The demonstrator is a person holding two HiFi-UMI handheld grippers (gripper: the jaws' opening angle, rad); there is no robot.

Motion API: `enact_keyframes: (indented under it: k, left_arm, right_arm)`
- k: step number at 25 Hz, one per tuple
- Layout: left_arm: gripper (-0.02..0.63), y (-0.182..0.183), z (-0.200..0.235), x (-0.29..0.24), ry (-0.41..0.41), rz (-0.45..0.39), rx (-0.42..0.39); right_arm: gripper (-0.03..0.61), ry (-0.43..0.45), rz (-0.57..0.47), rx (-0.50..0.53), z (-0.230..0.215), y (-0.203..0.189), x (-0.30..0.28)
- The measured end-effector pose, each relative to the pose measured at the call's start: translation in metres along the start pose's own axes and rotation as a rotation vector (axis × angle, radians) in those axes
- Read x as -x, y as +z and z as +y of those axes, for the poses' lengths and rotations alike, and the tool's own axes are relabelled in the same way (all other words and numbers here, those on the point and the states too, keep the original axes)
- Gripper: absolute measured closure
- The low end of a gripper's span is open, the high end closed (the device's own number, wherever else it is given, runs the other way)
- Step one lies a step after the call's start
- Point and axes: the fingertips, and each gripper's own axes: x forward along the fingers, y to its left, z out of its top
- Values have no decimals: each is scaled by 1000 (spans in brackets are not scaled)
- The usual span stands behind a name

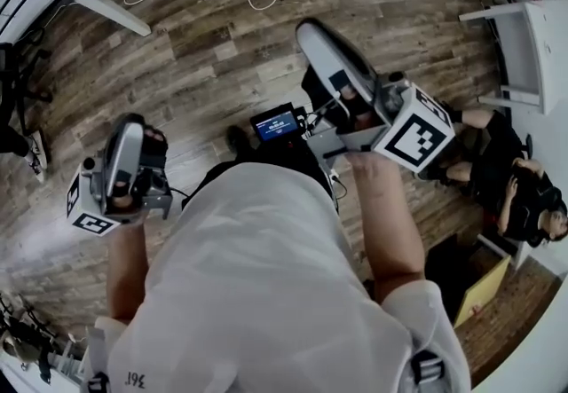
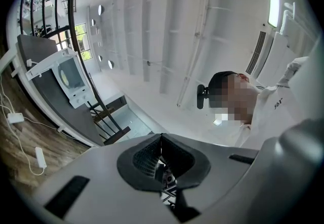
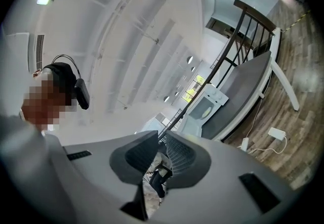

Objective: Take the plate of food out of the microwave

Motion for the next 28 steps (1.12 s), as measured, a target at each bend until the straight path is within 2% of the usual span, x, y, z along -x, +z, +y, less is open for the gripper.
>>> enact_keyframes:
  k: [6, 11, 17, 20, 24, 28]
  left_arm:
    - [609, -6, 15, -12, 26, 41, -12]
    - [609, -12, 57, -42, 87, 72, 10]
    - [609, 14, 135, -110, 206, 34, -79]
    - [609, 22, 170, -141, 257, 13, -96]
    - [607, 36, 203, -175, 325, -22, -135]
    - [607, 53, 233, -187, 397, -46, -170]
  right_arm:
    - [538, -78, -7, -11, -25, 4, 4]
    - [532, -167, 9, -50, -80, 18, -2]
    - [532, -151, 57, -88, -172, 69, -65]
    - [532, -137, 101, -109, -209, 93, -97]
    - [532, -117, 174, -132, -248, 115, -145]
    - [532, -121, 211, -148, -275, 122, -191]
